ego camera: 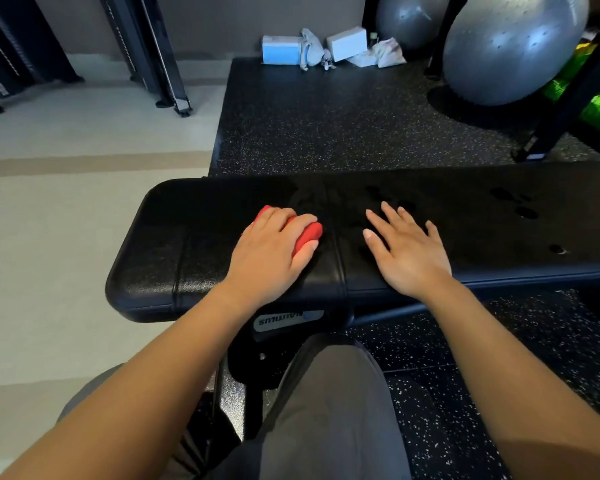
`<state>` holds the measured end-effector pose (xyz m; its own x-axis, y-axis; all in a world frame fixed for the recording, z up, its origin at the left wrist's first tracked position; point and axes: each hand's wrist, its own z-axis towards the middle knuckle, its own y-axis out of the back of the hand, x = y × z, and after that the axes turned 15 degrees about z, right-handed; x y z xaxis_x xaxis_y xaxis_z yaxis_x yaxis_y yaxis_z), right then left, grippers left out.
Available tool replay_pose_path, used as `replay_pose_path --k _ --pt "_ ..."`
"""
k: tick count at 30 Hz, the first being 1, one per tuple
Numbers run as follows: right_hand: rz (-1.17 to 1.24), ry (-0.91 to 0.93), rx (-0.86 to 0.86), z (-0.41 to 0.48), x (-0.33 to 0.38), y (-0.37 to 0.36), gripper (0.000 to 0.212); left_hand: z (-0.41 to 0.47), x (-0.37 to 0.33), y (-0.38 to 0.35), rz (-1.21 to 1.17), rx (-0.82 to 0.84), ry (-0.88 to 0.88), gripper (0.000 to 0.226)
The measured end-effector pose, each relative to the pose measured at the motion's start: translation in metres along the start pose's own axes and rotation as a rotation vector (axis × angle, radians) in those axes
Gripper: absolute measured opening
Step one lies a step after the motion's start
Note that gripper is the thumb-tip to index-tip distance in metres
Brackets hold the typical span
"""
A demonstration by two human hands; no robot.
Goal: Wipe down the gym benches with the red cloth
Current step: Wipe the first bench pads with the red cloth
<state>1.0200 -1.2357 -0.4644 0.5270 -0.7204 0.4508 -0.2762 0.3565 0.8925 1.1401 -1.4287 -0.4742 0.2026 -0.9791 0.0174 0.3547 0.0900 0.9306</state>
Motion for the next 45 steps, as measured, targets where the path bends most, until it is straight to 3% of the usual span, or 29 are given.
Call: replay_pose_path --k 8,12,23,37,45 --pt "-0.047 -0.029 0.037 0.004 0.001 0.002 0.056 0.051 0.004 -0.015 -0.024 0.046 0.067 0.055" --pt "-0.048 -0.031 0.042 0.004 0.002 0.001 0.056 0.071 0.007 -0.021 -0.026 0.077 0.090 0.044" --pt "0.017 -0.049 0.068 0.017 0.012 0.004 0.056 0.035 0.007 -0.003 -0.091 0.119 0.023 0.049" --pt "0.007 -0.058 0.061 0.028 0.011 0.000 0.056 0.127 0.016 -0.037 -0.073 0.184 0.037 0.047" --pt "0.046 -0.058 0.057 0.026 0.012 0.001 0.054 0.113 0.014 -0.028 -0.086 0.197 0.041 0.048"
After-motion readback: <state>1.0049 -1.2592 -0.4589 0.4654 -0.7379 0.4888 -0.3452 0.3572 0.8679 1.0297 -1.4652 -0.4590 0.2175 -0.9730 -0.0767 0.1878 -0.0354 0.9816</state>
